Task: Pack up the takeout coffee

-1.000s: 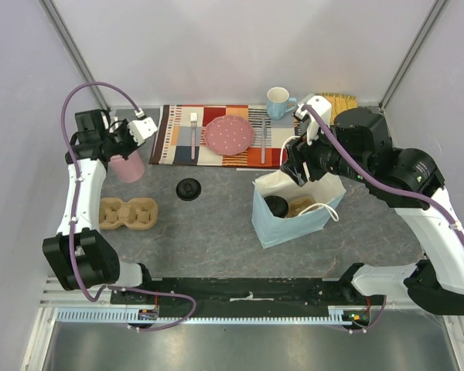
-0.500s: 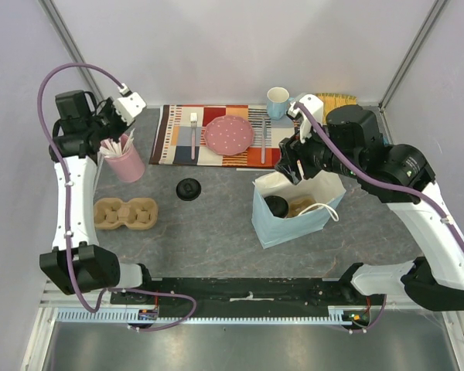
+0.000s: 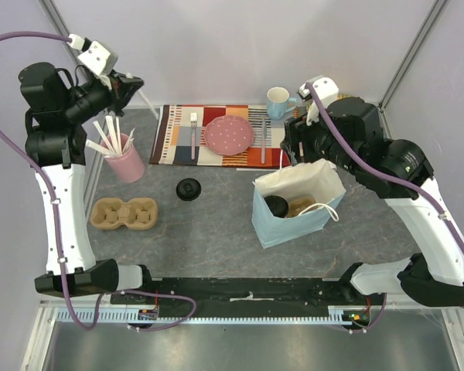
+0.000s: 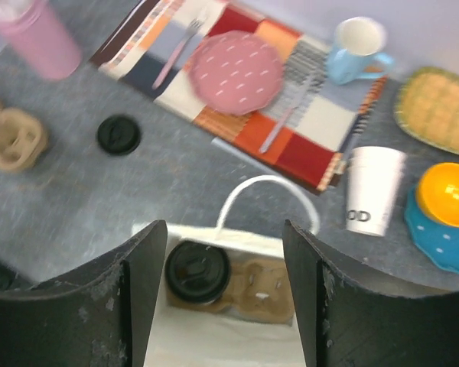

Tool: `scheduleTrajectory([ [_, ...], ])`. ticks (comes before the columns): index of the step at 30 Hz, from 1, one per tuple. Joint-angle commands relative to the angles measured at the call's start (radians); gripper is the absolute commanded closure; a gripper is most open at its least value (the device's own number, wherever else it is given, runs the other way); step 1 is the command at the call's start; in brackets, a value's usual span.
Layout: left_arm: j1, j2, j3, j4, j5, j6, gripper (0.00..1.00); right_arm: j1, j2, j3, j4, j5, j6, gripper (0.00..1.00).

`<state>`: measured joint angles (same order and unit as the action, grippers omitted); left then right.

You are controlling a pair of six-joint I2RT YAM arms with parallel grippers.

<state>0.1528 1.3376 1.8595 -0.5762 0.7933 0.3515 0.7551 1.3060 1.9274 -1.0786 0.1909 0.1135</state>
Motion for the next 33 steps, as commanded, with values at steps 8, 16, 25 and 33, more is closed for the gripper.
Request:
scheduleTrajectory([
  [8,-0.468,0.047,0.061,0.134,0.149,-0.454,0.98,-0.184,-0.028,0.065,0.192,0.45,0.1,0.26],
  [16,-0.803,0.187,0.2,0.157,0.119,-0.43,0.98,-0.359,-0.004,0.073,0.244,0.349,0.095,0.26],
  [25,-0.964,0.311,0.259,0.159,0.058,-0.269,0.98,-0.407,-0.079,-0.028,0.258,0.268,0.112,0.26],
  [33,-1.026,0.437,0.233,0.272,0.026,-0.207,0.98,-0.408,-0.12,-0.094,0.263,0.24,0.106,0.26],
])
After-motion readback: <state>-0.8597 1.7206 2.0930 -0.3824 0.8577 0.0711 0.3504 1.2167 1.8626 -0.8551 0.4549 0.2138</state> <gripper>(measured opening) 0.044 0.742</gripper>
